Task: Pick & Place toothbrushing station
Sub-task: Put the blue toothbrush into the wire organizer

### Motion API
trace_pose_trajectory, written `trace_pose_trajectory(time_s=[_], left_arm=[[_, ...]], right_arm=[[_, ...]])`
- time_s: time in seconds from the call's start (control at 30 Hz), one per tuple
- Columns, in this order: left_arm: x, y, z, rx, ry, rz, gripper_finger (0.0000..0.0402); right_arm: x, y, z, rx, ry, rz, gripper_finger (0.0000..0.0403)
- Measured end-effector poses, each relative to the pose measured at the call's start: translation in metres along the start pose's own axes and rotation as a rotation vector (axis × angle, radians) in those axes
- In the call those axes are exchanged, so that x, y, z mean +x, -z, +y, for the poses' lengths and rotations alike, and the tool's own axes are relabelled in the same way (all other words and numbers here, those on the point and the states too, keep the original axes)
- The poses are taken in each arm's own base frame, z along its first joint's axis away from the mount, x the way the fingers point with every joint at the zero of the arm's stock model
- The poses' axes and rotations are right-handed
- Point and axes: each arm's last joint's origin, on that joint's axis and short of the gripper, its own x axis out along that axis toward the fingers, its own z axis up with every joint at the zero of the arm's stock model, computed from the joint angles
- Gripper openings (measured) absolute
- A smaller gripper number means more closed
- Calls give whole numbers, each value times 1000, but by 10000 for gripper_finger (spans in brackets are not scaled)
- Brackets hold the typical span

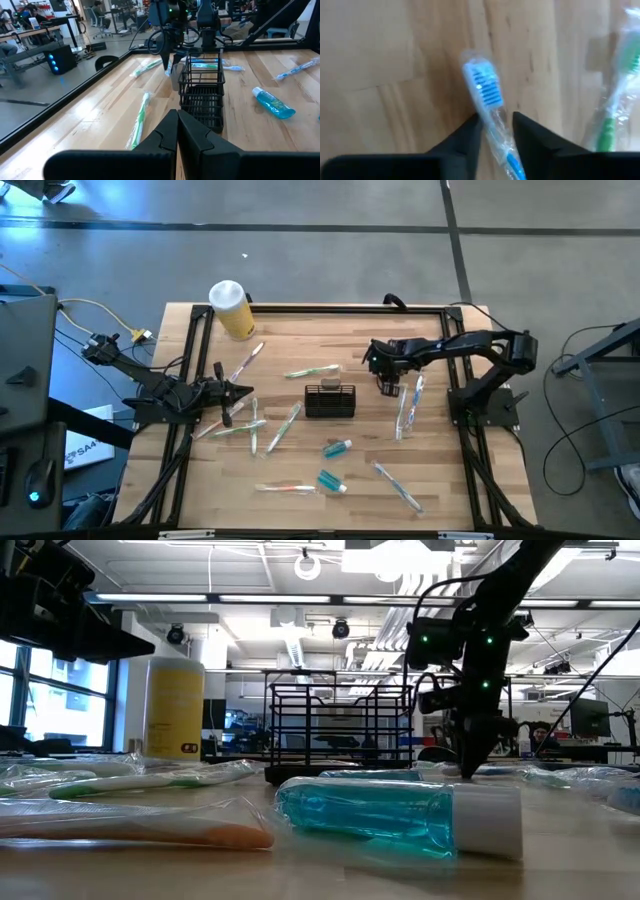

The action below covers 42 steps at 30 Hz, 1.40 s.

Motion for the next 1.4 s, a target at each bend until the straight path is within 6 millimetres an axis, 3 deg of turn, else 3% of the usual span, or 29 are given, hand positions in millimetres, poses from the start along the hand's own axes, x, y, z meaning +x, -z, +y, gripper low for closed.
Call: trace_pose_trajectory(time_s=[0.1, 0.3, 0.43, 0.63, 0.77, 1.03, 1.2, 1.4], left_arm=[[0, 0, 0, 1, 0, 1, 1], [0, 1, 0, 10, 0, 11, 1], [0, 1, 0, 10, 0, 11, 1], [0, 1, 0, 10, 0, 11, 1], [0, 1, 0, 9, 0, 11, 1], [0, 1, 0, 9, 0, 11, 1], [0, 1, 0, 9, -1, 10, 1], [0, 1, 0, 9, -2, 10, 1]], right_arm=[[0, 1, 0, -13, -26, -2, 18], [-3, 1, 4, -12, 16, -6, 9], [-21, 4, 12, -29, 111, -31, 7], [-77, 9, 30, -34, 228, -239, 6], [-122, 18, 47, -24, 228, -478, 5], [-192, 32, 81, -78, 61, -1030, 5], [-190, 30, 91, -166, -12, -1343, 6], [-159, 33, 84, -162, -107, -1673, 6]])
